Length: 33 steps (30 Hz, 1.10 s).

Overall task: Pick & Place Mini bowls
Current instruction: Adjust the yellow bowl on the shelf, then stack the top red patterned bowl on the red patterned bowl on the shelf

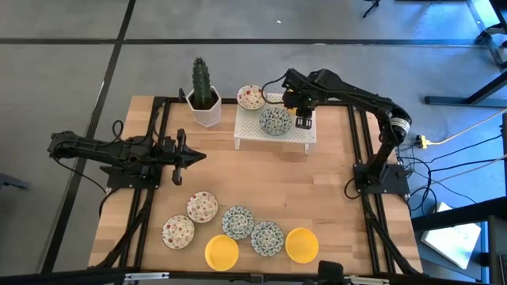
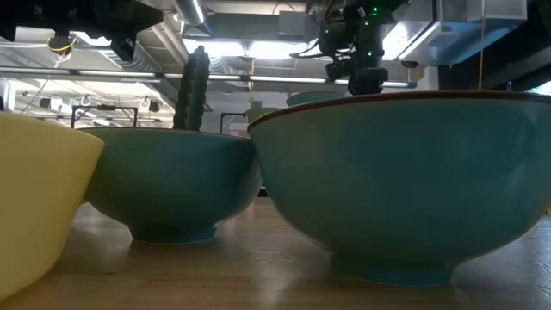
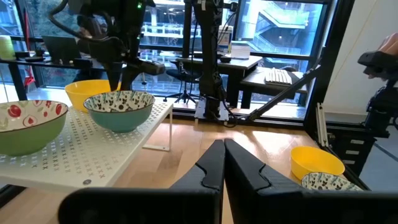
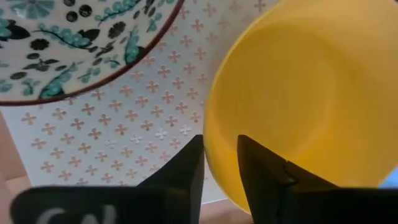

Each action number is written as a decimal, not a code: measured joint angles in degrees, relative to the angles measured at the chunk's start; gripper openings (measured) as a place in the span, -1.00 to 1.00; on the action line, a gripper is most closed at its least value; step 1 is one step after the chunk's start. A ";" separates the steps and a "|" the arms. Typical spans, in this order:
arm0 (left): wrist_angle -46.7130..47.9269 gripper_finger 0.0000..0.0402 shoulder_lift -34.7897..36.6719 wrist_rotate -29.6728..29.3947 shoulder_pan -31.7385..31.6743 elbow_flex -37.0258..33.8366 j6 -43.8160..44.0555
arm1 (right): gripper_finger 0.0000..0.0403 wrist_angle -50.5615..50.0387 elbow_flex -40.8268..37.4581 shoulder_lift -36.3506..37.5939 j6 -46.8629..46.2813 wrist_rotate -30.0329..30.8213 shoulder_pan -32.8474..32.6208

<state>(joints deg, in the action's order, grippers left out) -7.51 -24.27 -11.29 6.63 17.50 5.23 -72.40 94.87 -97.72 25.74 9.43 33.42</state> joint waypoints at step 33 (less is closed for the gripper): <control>-0.02 -0.98 0.02 0.00 0.01 0.00 0.00 | -0.16 -0.10 2.71 -0.10 -3.73 2.93 0.97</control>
<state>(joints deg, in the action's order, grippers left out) -7.53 -24.26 -11.29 6.64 17.50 5.23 -72.50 97.58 -97.82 22.01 12.36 34.39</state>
